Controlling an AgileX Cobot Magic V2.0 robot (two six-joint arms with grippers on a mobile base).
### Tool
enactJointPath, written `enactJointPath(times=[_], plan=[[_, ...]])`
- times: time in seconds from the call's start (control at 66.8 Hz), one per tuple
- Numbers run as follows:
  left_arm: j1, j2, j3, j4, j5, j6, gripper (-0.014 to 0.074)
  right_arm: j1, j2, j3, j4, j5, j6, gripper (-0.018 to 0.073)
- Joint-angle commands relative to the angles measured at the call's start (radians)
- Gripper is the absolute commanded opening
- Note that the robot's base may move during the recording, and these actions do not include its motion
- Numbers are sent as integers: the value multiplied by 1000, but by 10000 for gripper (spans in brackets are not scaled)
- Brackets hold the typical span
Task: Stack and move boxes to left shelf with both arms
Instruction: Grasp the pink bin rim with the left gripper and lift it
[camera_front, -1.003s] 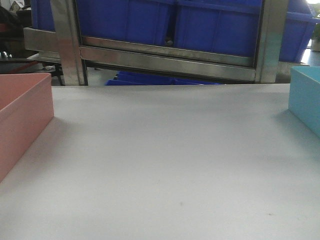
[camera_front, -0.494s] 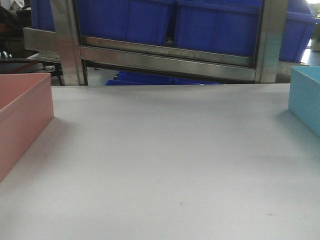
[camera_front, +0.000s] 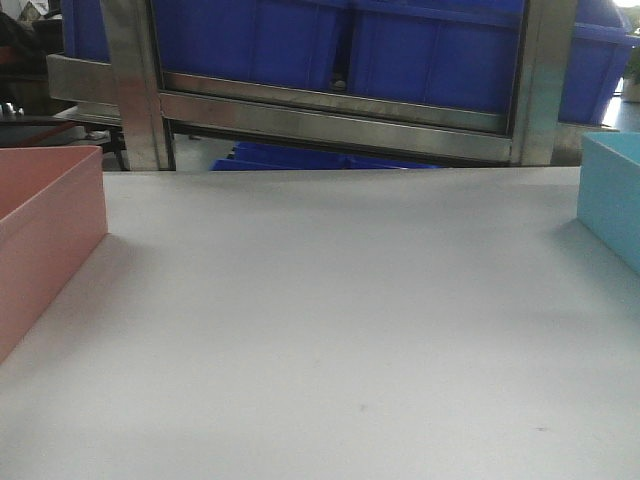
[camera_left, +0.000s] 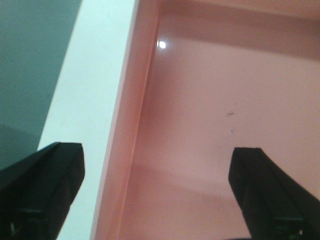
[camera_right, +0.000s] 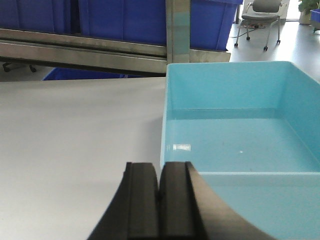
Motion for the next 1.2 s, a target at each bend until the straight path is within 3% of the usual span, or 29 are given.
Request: enactJointPath(times=[0.0,0.329,0.404,0.539,0.704,0.928,1.183], plan=[[2,26,-38,-9,-63,11,493,-5,-18,-23,-1,-87,-2,53],[2,219,-40,-19,-75,11,492,-5,-18,-23,-1,-87,-2,53],[2,223,-41,-25,-73,11,458,-5,-18,-23,-1,-87,-2,53],[2,223,-64,-25,-48,11,284,-5,-18,-23,-1,-87,-2,53],[4,223,-103,-25,13,11,-22,-5,-18,-23,-1,-87,-2,53],[4,222,-122,-47,56,11,1,-5,-18,-23,-1,-87,-2,53],[4,172,-178,-238,115,9,-2,-5,-18,-23,-1,-87,-2,53]])
